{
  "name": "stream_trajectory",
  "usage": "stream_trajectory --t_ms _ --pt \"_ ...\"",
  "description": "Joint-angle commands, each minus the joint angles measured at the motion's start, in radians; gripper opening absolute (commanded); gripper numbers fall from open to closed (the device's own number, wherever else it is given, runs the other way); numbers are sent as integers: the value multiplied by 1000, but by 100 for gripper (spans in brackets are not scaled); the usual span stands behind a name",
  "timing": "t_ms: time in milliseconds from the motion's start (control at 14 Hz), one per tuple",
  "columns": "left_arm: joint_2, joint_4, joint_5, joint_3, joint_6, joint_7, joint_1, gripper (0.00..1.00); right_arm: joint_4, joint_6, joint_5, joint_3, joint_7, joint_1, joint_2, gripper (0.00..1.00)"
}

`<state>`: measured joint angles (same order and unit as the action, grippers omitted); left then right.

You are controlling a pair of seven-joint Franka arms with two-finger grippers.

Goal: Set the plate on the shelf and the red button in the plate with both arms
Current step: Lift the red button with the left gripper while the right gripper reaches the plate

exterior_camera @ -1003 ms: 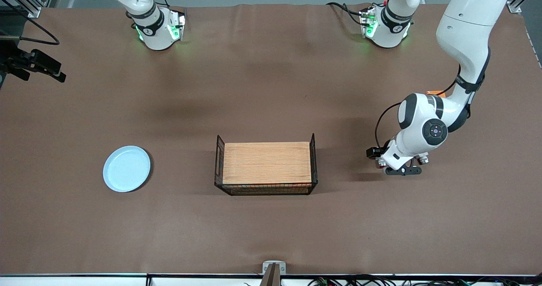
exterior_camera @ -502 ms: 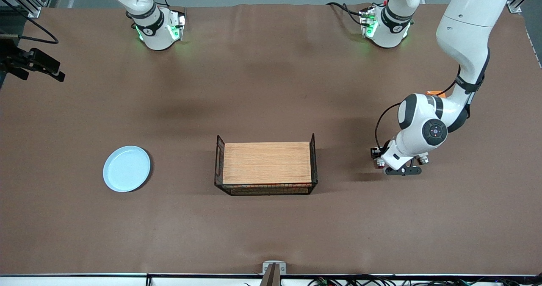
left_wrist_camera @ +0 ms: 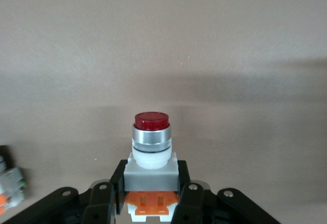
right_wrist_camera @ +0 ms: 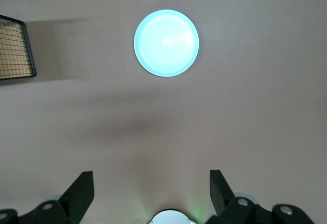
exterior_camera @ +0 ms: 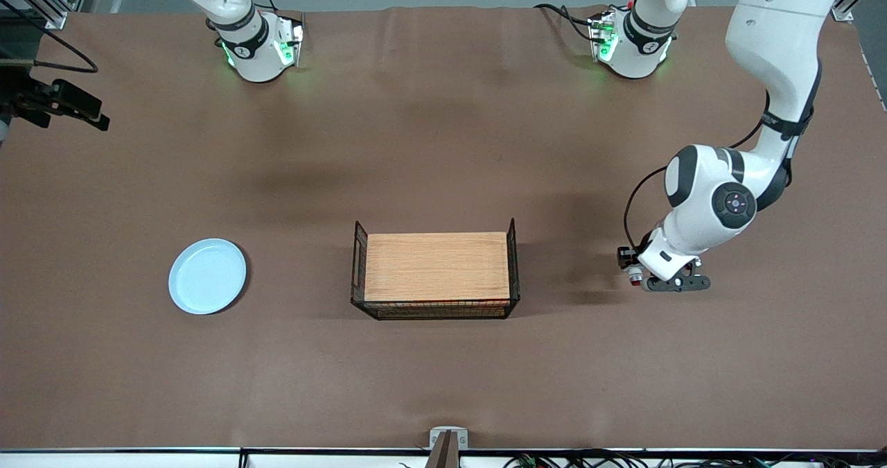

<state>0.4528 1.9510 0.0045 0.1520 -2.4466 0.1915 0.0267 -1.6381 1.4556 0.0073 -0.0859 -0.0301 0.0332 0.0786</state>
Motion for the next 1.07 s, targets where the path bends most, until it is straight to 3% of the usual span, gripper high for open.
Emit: stream_trajectory --t_ms 0,717,1003 --pt "-49 -36 8 0 90 29 -1 32 18 29 -15 -6 7 -27 -66 100" --pt "-123 -222 3 0 417 31 -1 32 49 143 -13 -6 7 -101 -250 100" --pt "-128 -242 2 0 431 51 1 32 -40 340 0 -2 12 -101 -301 100"
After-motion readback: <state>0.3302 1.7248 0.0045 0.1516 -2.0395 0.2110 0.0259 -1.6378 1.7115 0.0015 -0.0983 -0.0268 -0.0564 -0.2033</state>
